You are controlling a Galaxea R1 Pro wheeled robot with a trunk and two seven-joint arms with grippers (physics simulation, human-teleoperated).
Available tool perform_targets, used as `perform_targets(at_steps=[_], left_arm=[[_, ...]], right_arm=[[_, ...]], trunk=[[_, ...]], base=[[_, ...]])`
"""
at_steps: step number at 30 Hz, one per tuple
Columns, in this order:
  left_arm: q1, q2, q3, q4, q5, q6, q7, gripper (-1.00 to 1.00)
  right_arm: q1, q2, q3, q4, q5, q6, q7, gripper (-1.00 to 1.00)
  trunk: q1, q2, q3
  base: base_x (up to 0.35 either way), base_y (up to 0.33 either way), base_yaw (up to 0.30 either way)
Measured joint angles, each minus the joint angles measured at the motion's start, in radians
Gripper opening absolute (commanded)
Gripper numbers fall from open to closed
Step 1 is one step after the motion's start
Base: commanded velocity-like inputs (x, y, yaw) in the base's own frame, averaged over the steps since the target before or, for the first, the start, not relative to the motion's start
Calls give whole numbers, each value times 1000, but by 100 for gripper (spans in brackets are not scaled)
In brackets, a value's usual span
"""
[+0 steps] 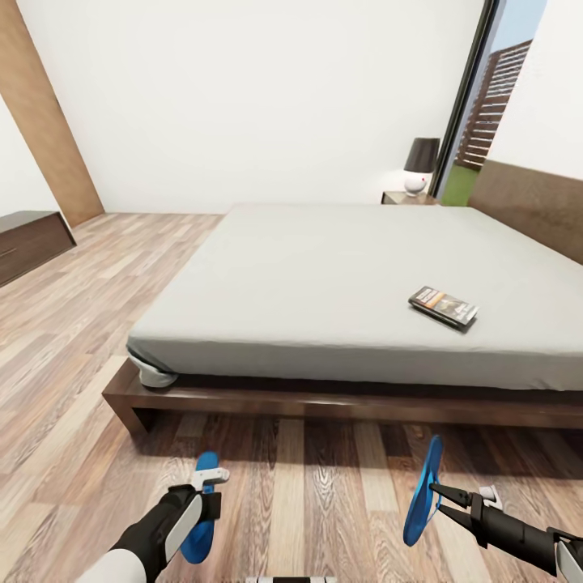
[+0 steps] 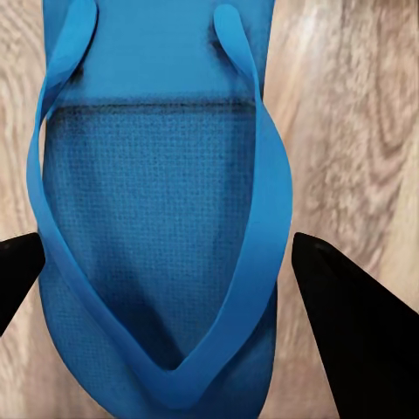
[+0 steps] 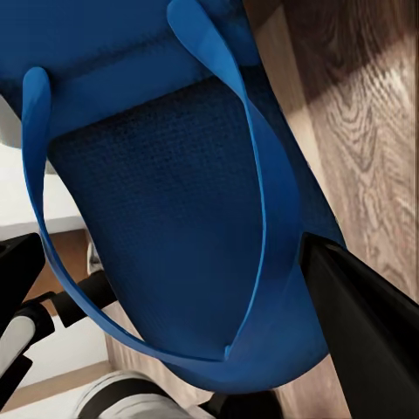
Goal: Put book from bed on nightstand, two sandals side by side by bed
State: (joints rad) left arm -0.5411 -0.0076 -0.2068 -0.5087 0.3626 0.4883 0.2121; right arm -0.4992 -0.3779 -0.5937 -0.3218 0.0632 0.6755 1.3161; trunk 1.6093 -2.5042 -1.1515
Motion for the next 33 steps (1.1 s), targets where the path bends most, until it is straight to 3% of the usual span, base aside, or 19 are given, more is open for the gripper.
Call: perform_targets(at_steps=[33], left_arm=[[0, 14, -1, -5, 2, -4, 4, -100]], right_arm=[[0, 0, 0, 0, 0, 0, -1, -100]], trunk=[[15, -8, -128]], base=[[0, 0, 0]])
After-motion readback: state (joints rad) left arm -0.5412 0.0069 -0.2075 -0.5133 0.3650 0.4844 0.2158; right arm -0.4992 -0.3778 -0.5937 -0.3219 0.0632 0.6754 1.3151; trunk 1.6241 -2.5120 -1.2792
